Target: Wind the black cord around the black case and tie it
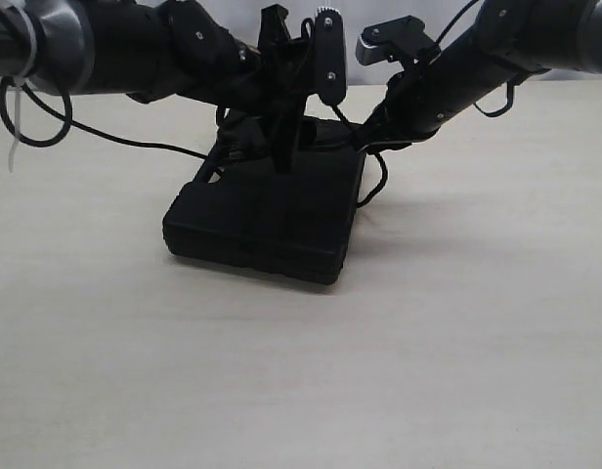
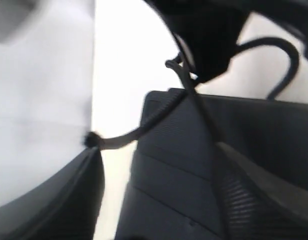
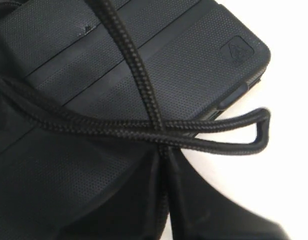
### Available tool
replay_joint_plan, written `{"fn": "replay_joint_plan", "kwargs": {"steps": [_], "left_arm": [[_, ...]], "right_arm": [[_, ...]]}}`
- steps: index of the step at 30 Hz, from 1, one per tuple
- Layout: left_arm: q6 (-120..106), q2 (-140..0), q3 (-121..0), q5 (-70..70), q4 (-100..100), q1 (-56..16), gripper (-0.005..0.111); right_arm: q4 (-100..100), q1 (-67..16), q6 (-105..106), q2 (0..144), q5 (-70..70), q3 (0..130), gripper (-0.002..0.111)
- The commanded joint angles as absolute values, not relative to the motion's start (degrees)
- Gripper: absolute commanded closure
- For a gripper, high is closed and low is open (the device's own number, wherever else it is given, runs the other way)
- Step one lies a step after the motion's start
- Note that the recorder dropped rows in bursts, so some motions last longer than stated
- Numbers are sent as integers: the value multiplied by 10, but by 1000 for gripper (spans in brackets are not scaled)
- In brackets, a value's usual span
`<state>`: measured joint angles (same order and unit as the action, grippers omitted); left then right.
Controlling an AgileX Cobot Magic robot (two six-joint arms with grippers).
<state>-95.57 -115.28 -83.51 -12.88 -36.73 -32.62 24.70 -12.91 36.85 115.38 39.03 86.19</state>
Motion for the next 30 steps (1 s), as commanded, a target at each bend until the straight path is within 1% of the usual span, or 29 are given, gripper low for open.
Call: {"fn": "replay_joint_plan", "kwargs": {"steps": [1, 4, 9, 16, 20, 21, 22, 23, 24, 26, 29, 30], "left_arm": [[-902, -1147, -834, -120, -371, -319, 47], [-894, -1147, -834, -122, -373, -313, 47], [-882, -1163, -837, -22, -489, -310, 47], [-882, -1197, -890, -101, -574, -310, 47], [-882, -1225, -901, -55, -576, -310, 48], [-889, -1232, -901, -42, -572, -310, 51], [-906, -1239, -901, -38, -560, -310, 64], [-918, -1240, -901, -38, -561, -310, 73], [-933, -1241, -901, -39, -561, -313, 89], [-933, -1241, -910, -42, -565, -320, 107], [-918, -1241, -921, -51, -626, -321, 107], [-905, -1241, -929, -71, -671, -314, 102]], "right_arm": [[248, -127, 375, 1151, 386, 864, 104], [248, -127, 375, 1151, 385, 864, 104], [248, -128, 375, 1151, 379, 864, 104], [285, -128, 399, 1151, 375, 864, 104], [291, -128, 403, 1151, 375, 864, 104], [291, -128, 403, 1151, 375, 864, 104], [291, -128, 403, 1151, 375, 864, 104], [290, -128, 404, 1151, 375, 864, 104], [292, -128, 412, 1151, 375, 864, 104], [292, -128, 412, 1151, 375, 864, 104], [292, -128, 413, 1151, 376, 864, 104], [292, -128, 413, 1151, 376, 864, 104]]}}
